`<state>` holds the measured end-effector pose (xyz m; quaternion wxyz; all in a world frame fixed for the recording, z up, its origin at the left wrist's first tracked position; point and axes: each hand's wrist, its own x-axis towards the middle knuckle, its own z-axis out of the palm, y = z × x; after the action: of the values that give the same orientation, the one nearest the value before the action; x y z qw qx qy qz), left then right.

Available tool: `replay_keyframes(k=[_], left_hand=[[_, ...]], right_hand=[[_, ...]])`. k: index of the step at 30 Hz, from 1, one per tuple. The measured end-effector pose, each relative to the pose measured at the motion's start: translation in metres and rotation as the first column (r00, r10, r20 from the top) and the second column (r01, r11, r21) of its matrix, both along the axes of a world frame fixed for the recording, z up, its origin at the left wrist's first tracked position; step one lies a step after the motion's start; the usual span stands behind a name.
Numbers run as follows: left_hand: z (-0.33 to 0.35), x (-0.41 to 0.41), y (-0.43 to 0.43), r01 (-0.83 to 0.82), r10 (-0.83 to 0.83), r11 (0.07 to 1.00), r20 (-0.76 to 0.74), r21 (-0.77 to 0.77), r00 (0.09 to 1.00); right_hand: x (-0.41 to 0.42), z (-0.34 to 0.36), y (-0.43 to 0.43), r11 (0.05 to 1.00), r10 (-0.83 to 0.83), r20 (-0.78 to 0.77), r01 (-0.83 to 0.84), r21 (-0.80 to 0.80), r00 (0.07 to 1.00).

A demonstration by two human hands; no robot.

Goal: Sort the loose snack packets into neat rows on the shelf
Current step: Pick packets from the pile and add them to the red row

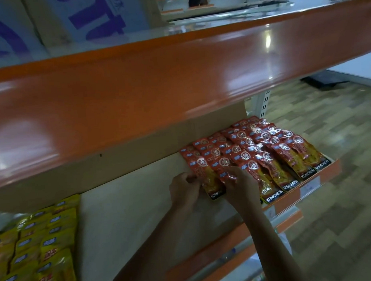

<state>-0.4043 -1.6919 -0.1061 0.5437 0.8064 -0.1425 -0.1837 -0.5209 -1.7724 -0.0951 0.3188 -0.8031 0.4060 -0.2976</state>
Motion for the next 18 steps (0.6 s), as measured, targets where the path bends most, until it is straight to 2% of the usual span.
replay_keyframes(k=[9,18], left_hand=[[-0.0012,0.0041,0.0036,0.019,-0.019,1.0,-0.033,-0.003,0.999],[-0.0029,0.0037,0.0017,0.025,-0.027,0.997,0.031,0.072,0.999]], right_hand=[[0.0041,-0.0024,-0.0017,1.0,0.008,-0.009,-0.008,-0.027,1.0],[0.0092,0.0004,0.0038,0.999,0.014,-0.025,-0.015,-0.043,1.0]])
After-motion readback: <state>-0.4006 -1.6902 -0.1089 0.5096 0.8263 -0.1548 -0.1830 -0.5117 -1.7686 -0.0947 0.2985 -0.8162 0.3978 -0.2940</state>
